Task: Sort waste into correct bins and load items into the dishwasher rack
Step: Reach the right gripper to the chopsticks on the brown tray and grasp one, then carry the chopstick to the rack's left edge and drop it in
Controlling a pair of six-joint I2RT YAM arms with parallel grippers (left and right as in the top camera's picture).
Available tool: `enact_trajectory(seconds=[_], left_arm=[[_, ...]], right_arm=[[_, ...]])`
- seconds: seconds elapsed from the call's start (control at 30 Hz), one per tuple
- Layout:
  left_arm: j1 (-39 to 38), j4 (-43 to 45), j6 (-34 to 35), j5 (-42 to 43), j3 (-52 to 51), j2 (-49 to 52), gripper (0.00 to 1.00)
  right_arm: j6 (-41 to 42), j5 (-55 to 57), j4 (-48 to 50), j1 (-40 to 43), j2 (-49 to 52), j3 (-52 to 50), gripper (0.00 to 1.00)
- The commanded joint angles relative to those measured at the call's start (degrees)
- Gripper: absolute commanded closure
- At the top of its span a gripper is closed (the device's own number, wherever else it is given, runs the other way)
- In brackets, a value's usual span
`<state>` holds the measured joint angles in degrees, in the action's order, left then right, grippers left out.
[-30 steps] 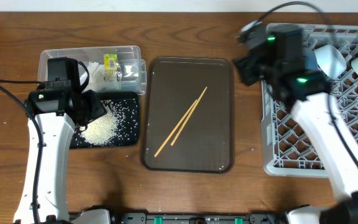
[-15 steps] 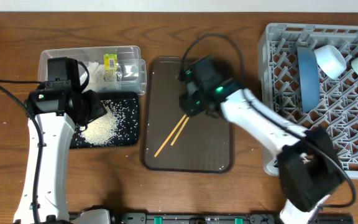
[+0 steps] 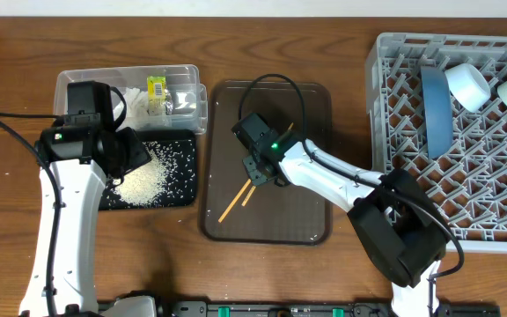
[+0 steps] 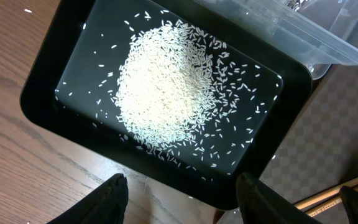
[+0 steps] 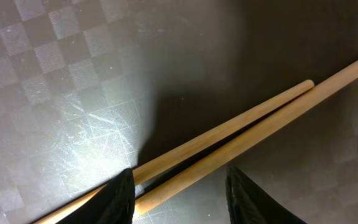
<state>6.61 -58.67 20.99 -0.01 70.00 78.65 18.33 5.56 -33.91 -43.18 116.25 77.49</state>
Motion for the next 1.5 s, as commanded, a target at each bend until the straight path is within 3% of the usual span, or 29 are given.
enact_trajectory(seconds=[0.0, 0.37, 0.57, 0.83, 1.07, 1.27, 1.47], left_arm=[[0.22, -0.24, 0.33, -0.44, -0.02, -0.04, 0.41], [0.22, -0.24, 0.33, -0.46, -0.02, -0.04, 0.41], [0.22, -0.42, 0.33, -0.44, -0.02, -0.04, 0.41], [0.22, -0.42, 0.33, -0.46, -0.02, -0.04, 0.41], [0.22, -0.61, 0.33, -0.44, -0.02, -0.04, 0.41], [0.22, -0.61, 0.33, -0.46, -0.02, -0.04, 0.41], [0.22, -0.61, 0.35, -0.44, -0.02, -0.04, 0.41]], right_arm=[[1.75, 1.57, -0.76, -0.66, 1.20, 0.28, 0.55], [3.87, 3.48, -6.10, -0.33, 1.53, 0.28, 0.59], [4.59, 3.43, -7.61, 0.24, 1.53, 0.28, 0.87], [6.95, 3.50, -10.25, 1.42, 1.53, 0.28, 0.98], [6.45, 4.94, -10.69, 6.01, 1.20, 0.59, 0.99], [-6.84, 3.80, -12.59, 10.29, -4.35, 1.84, 0.99], [-11.98, 3.21, -15.72, 15.56, -14.73, 2.12, 0.99]])
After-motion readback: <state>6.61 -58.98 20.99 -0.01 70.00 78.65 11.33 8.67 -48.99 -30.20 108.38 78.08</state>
